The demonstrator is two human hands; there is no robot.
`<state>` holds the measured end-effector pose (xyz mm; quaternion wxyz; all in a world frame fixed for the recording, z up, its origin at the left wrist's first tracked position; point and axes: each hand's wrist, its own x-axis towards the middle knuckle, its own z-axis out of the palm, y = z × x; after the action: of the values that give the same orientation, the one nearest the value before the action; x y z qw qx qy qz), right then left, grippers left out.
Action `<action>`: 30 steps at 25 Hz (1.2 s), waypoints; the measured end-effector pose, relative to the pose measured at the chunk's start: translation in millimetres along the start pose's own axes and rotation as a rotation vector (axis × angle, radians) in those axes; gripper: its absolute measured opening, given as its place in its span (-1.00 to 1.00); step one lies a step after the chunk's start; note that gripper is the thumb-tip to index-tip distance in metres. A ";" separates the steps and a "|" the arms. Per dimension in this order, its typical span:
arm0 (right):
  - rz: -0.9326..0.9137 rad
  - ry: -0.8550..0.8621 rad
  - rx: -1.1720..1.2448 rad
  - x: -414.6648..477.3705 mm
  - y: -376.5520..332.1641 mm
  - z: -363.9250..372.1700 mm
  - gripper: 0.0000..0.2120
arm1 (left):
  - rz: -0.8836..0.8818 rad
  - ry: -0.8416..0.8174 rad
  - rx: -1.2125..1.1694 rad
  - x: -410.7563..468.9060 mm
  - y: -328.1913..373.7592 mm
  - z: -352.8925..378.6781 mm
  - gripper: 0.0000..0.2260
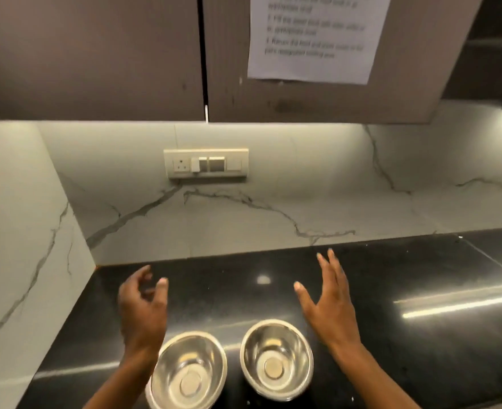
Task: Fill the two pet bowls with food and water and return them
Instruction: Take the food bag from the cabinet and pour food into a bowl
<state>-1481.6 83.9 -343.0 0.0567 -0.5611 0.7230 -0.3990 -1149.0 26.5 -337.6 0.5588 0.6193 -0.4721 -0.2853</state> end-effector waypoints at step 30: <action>-0.820 0.526 0.148 115.5 -126.8 -191.8 -0.01 | 0.352 -0.559 -0.923 -124.1 287.8 48.9 -0.54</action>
<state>-1528.1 76.8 -90.0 -0.2498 -0.6741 0.4021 -0.5670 -1317.1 138.2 -92.8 0.6646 0.1236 -0.5243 -0.5177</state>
